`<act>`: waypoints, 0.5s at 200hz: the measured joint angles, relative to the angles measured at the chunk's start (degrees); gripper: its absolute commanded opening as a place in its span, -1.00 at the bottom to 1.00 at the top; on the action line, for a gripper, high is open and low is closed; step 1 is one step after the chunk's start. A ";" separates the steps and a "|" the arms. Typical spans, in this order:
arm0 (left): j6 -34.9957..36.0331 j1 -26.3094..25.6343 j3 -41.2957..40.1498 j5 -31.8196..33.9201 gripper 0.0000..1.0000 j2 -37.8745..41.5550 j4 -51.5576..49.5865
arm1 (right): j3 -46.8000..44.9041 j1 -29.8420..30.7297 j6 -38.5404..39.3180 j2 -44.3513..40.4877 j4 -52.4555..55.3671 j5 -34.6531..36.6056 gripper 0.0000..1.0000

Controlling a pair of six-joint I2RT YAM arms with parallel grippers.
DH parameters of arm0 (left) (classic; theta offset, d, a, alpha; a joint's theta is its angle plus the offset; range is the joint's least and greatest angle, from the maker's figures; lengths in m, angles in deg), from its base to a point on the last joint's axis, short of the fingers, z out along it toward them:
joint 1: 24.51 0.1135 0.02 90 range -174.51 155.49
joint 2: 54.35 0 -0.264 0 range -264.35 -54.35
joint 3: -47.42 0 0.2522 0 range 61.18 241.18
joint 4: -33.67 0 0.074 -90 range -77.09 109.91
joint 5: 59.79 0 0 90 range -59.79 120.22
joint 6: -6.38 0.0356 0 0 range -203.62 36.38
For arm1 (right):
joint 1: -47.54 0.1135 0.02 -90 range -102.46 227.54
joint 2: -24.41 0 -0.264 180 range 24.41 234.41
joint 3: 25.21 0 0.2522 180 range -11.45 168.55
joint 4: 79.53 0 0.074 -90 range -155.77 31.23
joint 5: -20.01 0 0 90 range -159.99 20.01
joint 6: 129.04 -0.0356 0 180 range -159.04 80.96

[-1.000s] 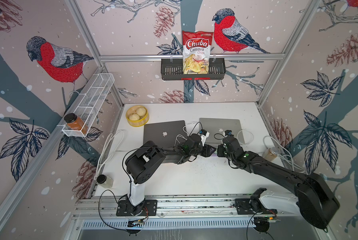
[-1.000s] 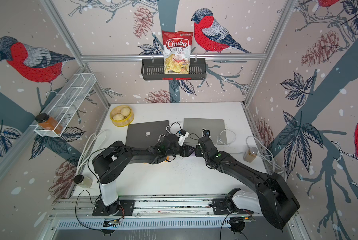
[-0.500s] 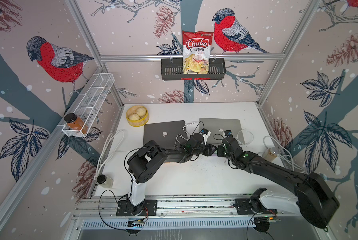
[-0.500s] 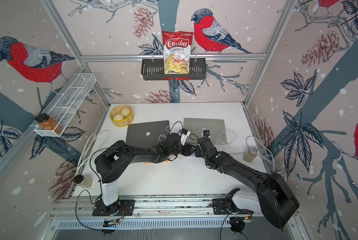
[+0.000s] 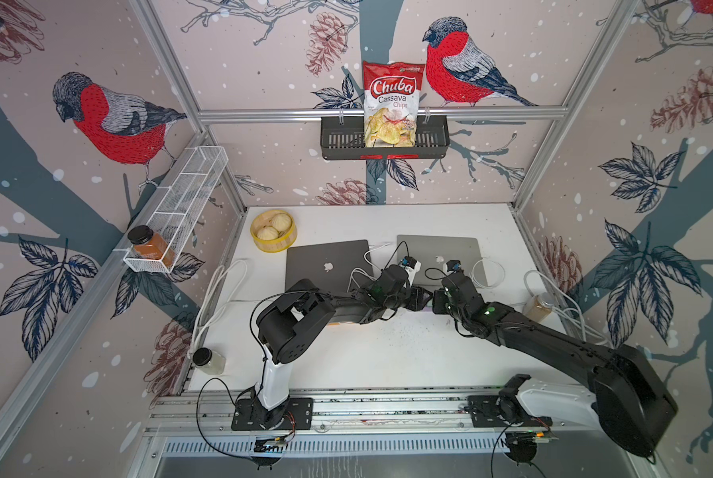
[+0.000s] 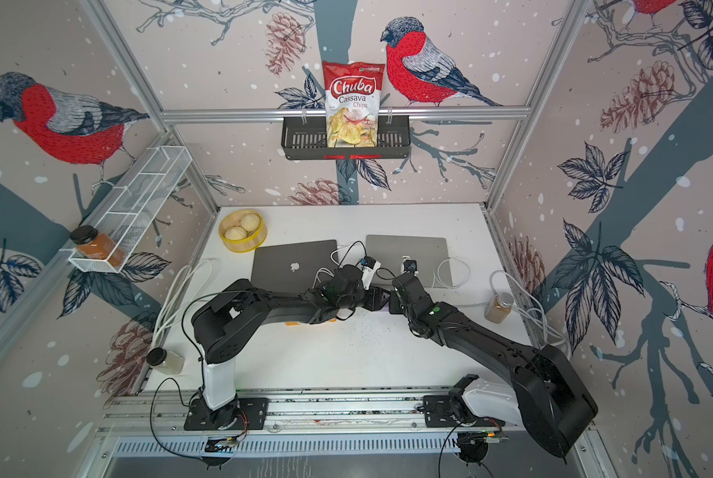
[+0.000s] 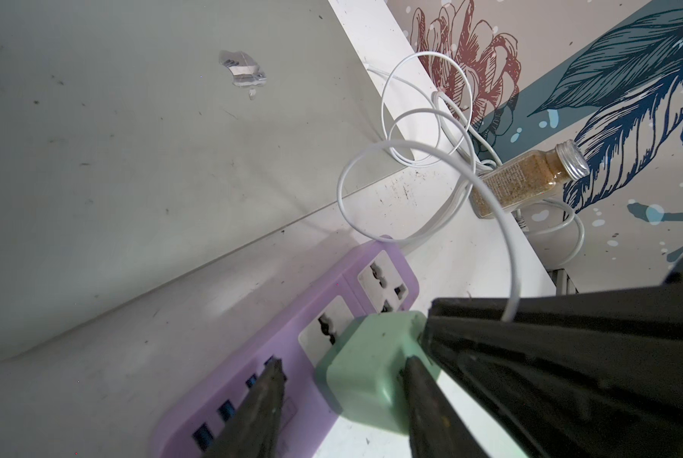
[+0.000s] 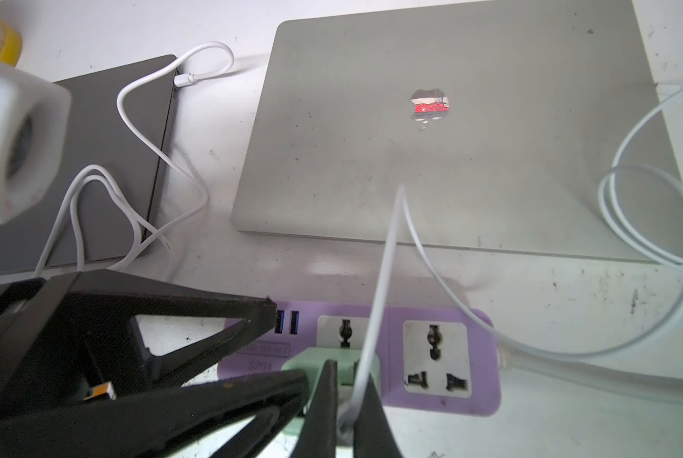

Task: Unplug the laptop charger
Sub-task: Remove the charging cable from the plug.

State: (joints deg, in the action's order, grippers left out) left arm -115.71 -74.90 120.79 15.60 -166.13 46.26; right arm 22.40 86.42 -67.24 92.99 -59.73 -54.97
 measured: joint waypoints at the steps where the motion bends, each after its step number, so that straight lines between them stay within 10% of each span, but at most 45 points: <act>1: 0.00 0.00 0.00 0.00 -0.02 0.00 0.00 | 0.00 0.00 0.00 -0.02 0.00 0.00 -0.85; 100: 0.46 -0.72 0.20 2.89 -0.05 -0.70 0.61 | 1.95 0.11 0.37 -0.76 -0.59 0.37 -0.90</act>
State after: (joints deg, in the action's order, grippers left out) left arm -115.25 -75.63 120.99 18.49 -166.83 46.87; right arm 24.34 86.53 -66.87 92.23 -60.32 -54.60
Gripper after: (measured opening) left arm 0.478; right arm 0.096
